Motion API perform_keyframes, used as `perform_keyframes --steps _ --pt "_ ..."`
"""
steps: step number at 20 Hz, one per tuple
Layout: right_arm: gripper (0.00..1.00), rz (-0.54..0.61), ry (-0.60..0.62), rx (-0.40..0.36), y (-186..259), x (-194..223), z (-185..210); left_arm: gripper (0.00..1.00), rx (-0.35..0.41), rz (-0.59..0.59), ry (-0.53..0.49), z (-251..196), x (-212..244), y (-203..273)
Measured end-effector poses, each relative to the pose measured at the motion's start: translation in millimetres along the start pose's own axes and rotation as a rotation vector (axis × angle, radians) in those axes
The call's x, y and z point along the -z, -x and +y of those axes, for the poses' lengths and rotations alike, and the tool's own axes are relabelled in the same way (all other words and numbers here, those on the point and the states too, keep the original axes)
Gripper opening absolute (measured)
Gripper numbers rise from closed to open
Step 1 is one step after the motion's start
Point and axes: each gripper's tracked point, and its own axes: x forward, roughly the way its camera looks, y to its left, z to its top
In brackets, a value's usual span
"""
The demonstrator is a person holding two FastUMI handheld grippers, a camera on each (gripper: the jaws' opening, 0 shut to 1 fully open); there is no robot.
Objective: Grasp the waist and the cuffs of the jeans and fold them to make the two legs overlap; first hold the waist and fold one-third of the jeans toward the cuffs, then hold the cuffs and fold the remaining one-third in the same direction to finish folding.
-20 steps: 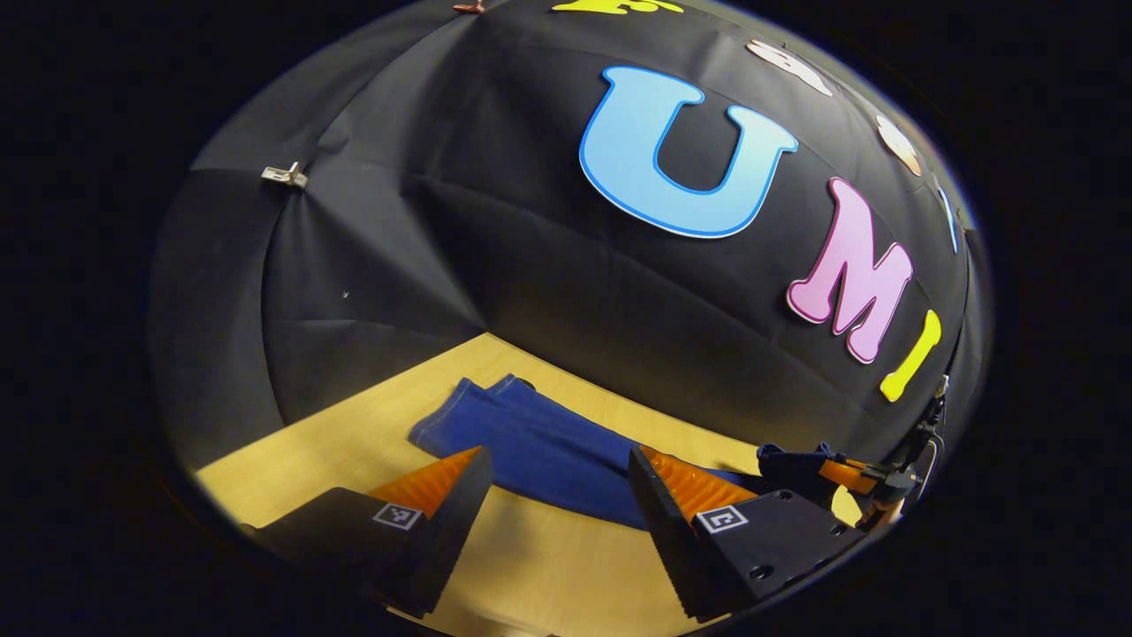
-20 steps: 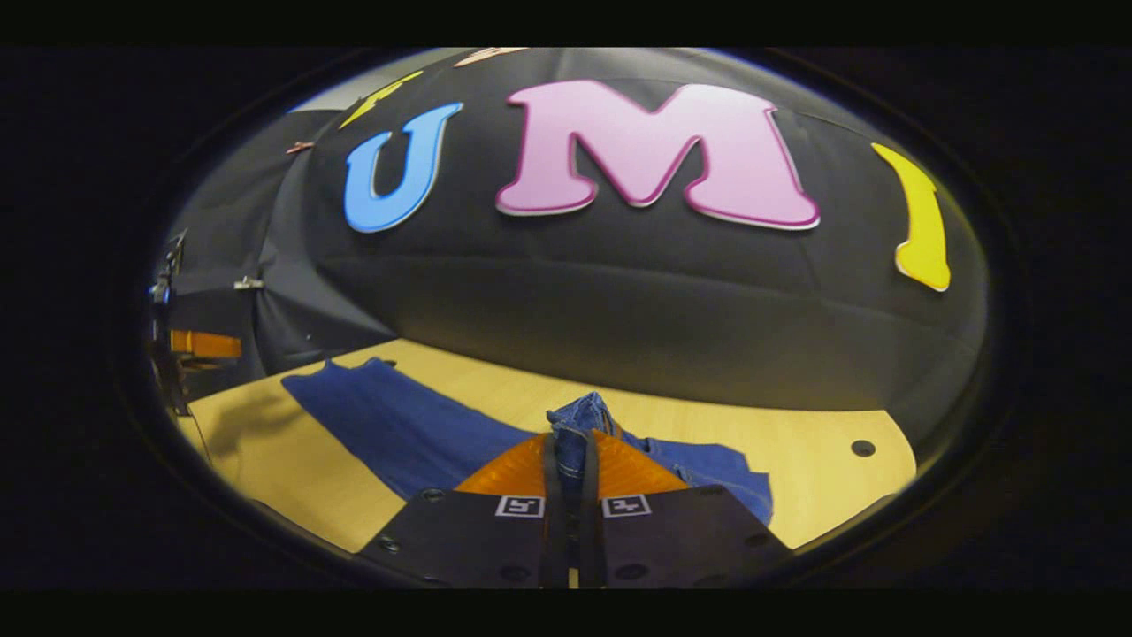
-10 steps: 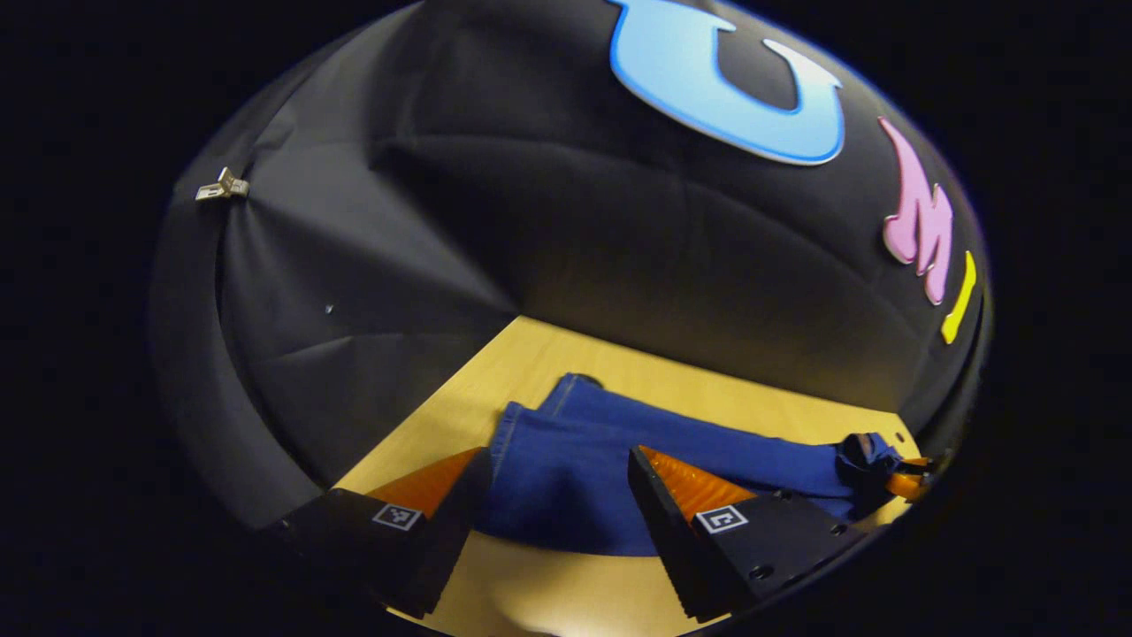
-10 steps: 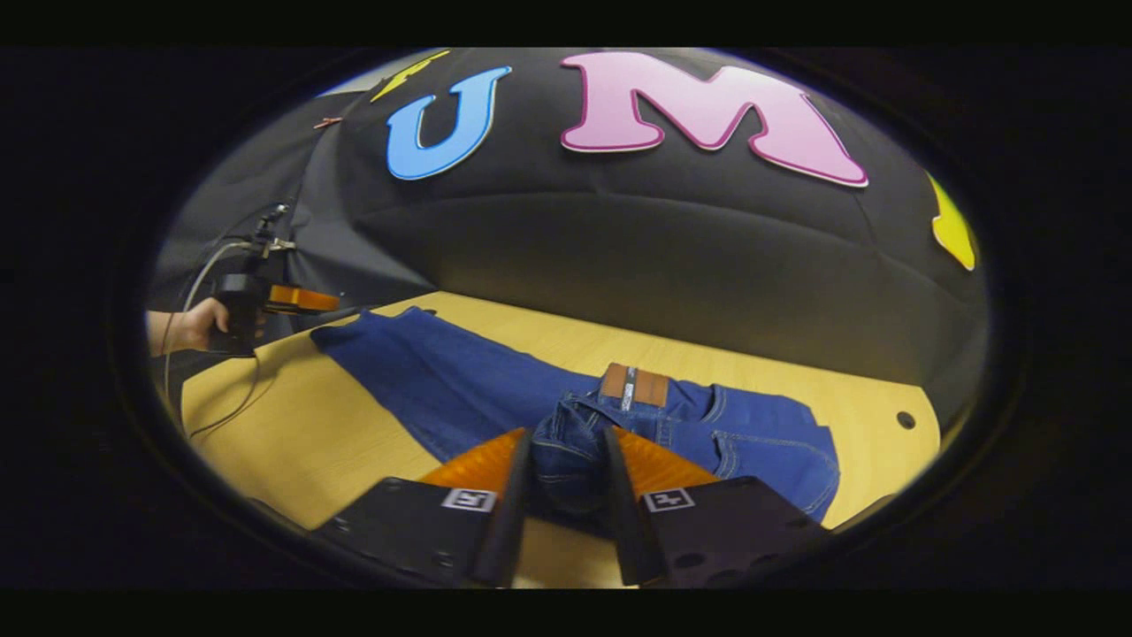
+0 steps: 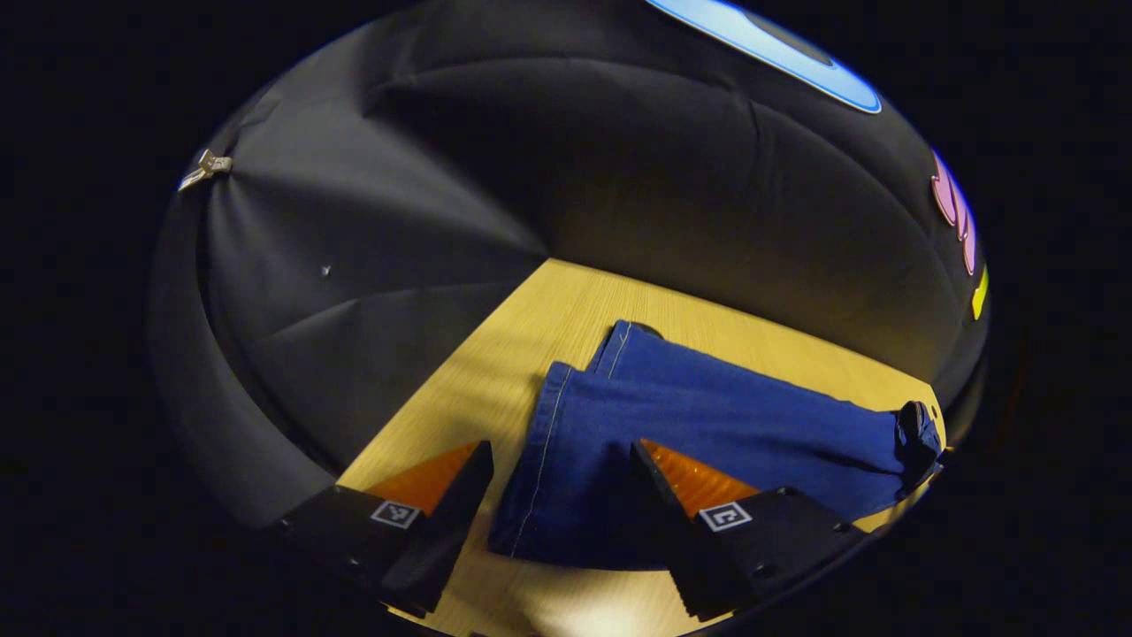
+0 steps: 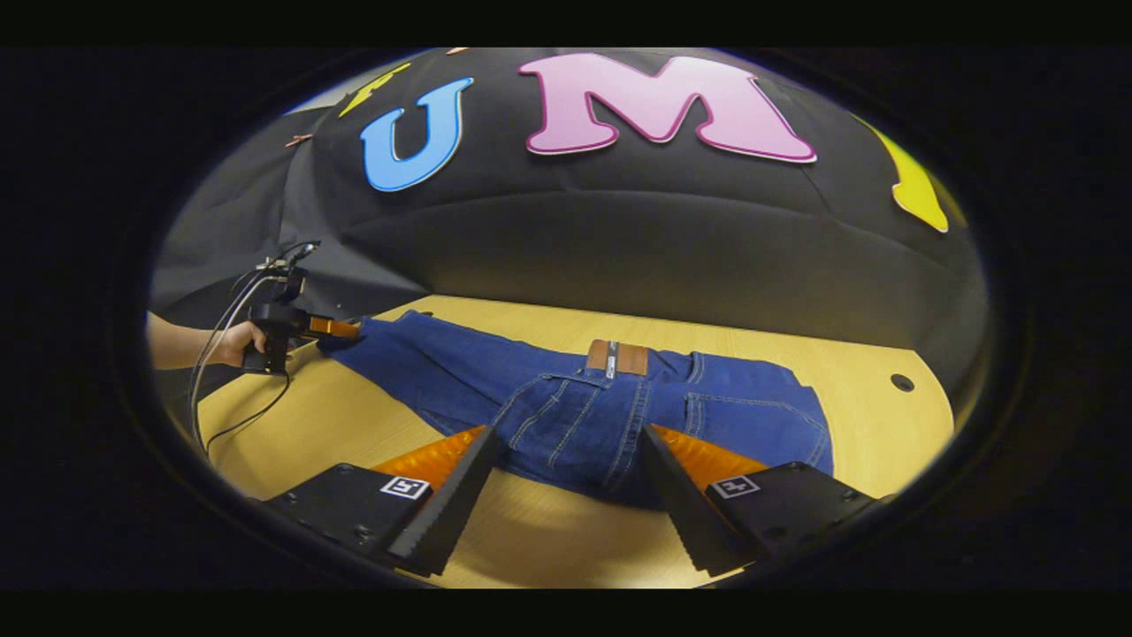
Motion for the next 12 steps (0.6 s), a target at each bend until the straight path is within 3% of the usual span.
perform_keyframes --steps 1,2,5,6,7,10,12 --pt "0.99 0.003 0.000 0.004 1.8 1.2 -2.3 0.94 0.017 0.015 -0.013 -1.6 4.3 0.8" --pt "0.99 0.005 -0.003 0.005 4.7 3.0 -4.5 1.00 0.020 0.028 -0.039 -0.2 5.7 1.3" --pt "0.96 0.007 -0.004 0.000 6.7 5.0 -2.5 0.99 0.030 0.077 -0.169 2.3 14.0 2.7" --pt "1.00 0.008 -0.001 -0.002 6.5 6.6 -0.8 0.99 0.044 0.077 -0.173 2.4 13.8 4.1" --pt "0.96 0.010 0.001 -0.006 6.9 7.4 1.4 0.84 0.062 0.072 -0.162 -0.3 12.8 0.7" --pt "1.00 0.010 0.023 -0.014 9.9 8.8 4.0 0.39 0.072 0.058 -0.113 -4.8 -0.7 7.2" --pt "1.00 0.006 0.039 -0.012 10.9 8.7 3.4 0.33 0.091 0.077 -0.118 -8.2 4.0 7.7"
